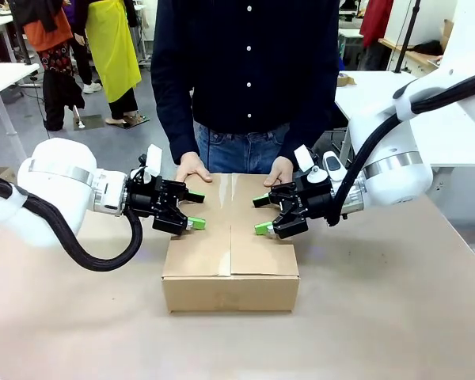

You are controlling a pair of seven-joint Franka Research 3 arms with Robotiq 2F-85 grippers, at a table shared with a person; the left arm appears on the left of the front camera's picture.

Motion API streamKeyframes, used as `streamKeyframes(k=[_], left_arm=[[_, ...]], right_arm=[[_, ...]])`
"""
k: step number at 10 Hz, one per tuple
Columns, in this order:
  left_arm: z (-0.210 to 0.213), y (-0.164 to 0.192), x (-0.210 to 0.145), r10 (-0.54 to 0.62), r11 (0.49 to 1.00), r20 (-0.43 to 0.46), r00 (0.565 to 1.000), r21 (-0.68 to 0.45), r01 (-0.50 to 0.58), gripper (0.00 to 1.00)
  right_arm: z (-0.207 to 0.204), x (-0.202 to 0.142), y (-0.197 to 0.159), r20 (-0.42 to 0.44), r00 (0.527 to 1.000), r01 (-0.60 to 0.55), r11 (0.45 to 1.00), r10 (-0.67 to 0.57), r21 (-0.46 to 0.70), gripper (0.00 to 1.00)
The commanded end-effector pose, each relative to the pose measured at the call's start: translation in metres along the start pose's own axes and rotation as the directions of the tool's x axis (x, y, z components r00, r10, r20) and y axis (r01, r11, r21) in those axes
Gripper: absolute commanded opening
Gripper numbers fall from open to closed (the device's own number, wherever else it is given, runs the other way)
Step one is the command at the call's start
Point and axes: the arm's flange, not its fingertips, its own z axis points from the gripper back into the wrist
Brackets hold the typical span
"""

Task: Pack the gift set into the box.
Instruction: Press and hold the closed box until the human finishes sealing it.

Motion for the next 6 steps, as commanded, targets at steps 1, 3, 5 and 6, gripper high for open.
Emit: streamKeyframes(k=[1, 3, 5, 6], left_arm=[[-0.0017, -0.0008, -0.0015, -0.014, 1.000, -0.009, 1.000, 0.016, 0.014, 1.00], [-0.0017, -0.0008, -0.0015, -0.014, 1.000, -0.009, 1.000, 0.016, 0.014, 1.00], [-0.0017, -0.0008, -0.0015, -0.014, 1.000, -0.009, 1.000, 0.016, 0.014, 1.00], [-0.0017, -0.0008, -0.0015, -0.014, 1.000, -0.009, 1.000, 0.016, 0.014, 1.00]], right_arm=[[-0.0012, -0.0018, 0.0005, -0.004, 1.000, -0.006, 1.000, 0.006, -0.001, 1.00], [-0.0012, -0.0018, 0.0005, -0.004, 1.000, -0.006, 1.000, 0.006, -0.001, 1.00], [-0.0012, -0.0018, 0.0005, -0.004, 1.000, -0.006, 1.000, 0.006, -0.001, 1.00], [-0.0012, -0.0018, 0.0005, -0.004, 1.000, -0.006, 1.000, 0.006, -0.001, 1.00]])
